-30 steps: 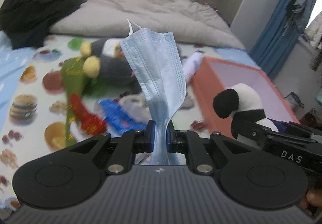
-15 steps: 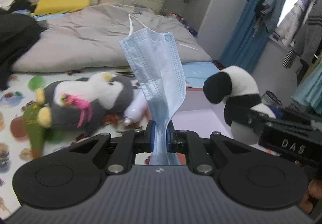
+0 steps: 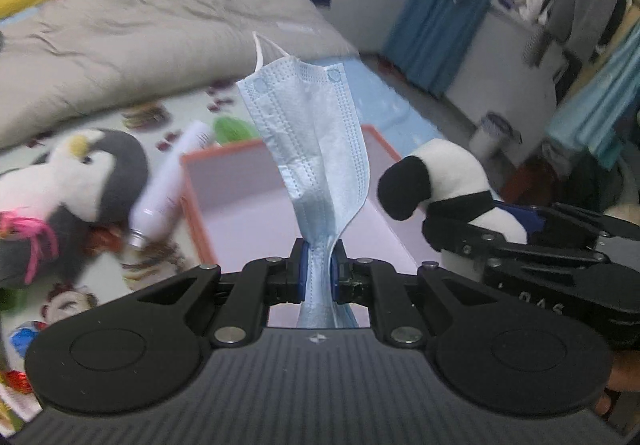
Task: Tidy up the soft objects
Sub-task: 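Carry the panda and mask over the pink box and release both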
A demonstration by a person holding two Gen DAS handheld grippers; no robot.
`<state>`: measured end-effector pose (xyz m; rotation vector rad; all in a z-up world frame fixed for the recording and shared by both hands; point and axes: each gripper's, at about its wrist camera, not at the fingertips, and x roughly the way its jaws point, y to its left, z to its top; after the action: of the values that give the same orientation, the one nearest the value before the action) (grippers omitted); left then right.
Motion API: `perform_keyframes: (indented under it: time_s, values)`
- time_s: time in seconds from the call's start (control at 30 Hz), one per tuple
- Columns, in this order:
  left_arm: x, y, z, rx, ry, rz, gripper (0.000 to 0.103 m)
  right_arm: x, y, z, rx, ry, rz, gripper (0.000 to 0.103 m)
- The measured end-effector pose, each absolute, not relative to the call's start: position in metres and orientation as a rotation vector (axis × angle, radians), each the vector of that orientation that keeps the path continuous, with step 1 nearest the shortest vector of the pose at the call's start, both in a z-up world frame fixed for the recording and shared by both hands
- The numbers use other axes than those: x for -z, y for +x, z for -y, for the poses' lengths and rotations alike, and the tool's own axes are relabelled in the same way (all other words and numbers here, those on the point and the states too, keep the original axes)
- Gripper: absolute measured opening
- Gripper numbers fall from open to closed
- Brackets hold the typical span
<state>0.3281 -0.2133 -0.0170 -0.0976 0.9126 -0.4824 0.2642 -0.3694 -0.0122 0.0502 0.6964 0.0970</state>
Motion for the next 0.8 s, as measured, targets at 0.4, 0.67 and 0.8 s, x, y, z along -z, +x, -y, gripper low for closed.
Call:
perform_keyframes:
  time_s: [0.4,0.67,0.8]
  values:
    - [0.083,0.355,0.267,0.487,-0.022,-1.081,0.014,0.095,0.285,0.421,-0.024,0.17,-0.898,0.058]
    - [0.097,0.358,0.28,0.497,0.013,-1.103,0.017,0.112,0.279,0.43,0.013,0.172,-0.935,0.059]
    - [0.095,0.359,0.278,0.477,0.043,-1.079,0.056,0.114,0.281,0.434,0.019,0.188,-0.934,0.077]
